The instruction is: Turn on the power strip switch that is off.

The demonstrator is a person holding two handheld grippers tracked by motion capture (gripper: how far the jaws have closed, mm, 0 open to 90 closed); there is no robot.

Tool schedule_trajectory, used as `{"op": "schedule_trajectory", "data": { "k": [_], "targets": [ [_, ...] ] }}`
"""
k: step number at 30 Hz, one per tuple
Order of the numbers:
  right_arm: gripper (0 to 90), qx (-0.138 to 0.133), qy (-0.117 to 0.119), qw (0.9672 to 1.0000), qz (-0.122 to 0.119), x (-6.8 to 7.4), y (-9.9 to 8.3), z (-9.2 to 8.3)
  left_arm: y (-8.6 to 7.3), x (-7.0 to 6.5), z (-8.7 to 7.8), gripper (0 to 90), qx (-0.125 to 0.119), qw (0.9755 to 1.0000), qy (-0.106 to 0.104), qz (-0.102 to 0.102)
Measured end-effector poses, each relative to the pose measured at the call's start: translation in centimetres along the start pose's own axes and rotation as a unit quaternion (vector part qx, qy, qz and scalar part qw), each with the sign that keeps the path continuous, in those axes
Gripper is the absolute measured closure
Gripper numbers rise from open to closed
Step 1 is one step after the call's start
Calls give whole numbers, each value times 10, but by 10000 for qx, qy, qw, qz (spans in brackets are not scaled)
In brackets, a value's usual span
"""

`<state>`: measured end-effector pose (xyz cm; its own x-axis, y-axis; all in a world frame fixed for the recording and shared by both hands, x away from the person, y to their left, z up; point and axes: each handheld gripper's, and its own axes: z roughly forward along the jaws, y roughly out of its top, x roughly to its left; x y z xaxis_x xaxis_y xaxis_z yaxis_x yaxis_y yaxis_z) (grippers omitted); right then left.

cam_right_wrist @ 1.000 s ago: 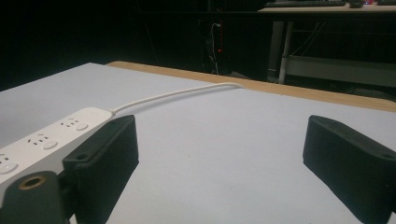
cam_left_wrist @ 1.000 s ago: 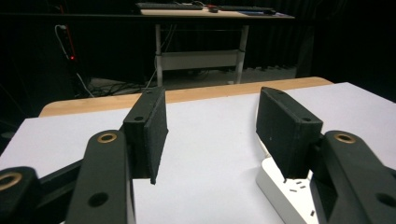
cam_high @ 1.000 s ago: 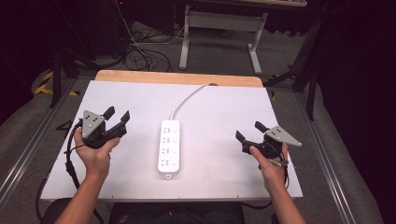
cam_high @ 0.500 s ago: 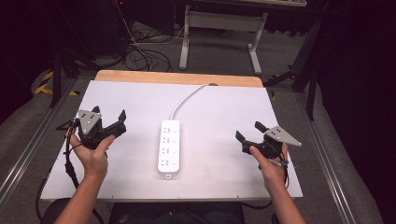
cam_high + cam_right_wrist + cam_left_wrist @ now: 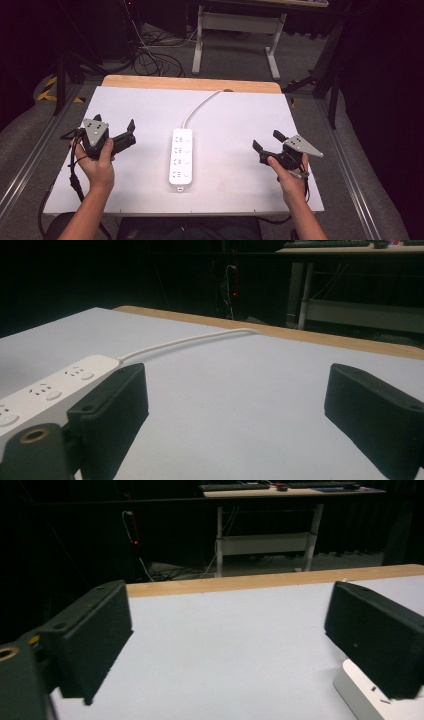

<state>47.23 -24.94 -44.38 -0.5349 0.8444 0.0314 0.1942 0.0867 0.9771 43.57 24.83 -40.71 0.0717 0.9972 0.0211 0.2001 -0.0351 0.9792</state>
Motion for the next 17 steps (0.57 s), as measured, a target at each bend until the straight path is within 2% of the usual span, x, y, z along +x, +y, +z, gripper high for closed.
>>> {"op": "schedule_trajectory", "data": {
  "k": [17],
  "targets": [
    [110,2,20,10000,-12,0,0,3,-3,6,0,64,7,9997,41,-229]
  ]
}}
